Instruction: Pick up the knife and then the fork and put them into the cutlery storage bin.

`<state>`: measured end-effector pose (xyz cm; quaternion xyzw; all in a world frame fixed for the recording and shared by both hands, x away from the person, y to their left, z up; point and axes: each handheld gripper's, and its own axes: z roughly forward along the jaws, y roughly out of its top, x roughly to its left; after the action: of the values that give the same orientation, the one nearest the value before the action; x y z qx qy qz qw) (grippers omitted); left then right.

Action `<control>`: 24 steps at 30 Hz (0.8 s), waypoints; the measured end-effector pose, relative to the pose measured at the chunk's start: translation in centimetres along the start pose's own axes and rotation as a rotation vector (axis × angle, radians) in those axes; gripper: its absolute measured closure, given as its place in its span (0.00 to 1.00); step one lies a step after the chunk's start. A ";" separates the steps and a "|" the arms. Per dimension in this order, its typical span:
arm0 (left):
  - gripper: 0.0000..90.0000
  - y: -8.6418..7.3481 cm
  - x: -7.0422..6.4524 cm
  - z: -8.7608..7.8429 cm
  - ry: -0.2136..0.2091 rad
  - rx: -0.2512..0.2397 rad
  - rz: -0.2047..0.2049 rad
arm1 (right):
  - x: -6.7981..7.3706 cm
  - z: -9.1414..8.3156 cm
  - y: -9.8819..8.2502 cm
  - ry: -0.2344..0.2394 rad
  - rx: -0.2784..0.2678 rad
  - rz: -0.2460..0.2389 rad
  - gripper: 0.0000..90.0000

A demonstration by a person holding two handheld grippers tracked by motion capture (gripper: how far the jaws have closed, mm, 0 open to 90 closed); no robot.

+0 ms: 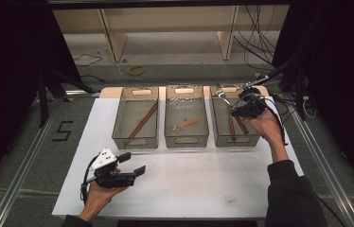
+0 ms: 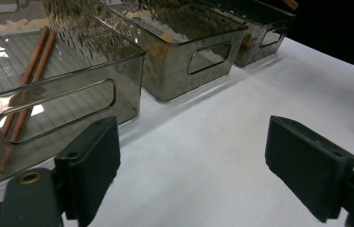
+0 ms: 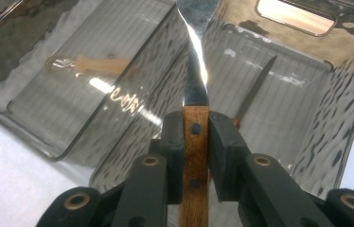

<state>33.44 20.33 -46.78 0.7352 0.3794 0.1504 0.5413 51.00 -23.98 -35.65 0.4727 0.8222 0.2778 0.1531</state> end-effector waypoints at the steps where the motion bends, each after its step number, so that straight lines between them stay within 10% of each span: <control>1: 0.20 0.0 0.0 0.0 0.000 -0.001 0.000 | -0.1 0.1 0.1 -0.002 0.002 0.010 0.86; 24: 0.20 0.0 0.0 0.1 -0.004 0.000 -0.001 | -1.6 3.1 0.5 -0.046 0.046 0.086 0.86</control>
<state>33.46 20.29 -46.80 0.7353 0.3786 0.1489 0.5421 53.80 -24.19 -37.81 0.5174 0.8033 0.2543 0.1491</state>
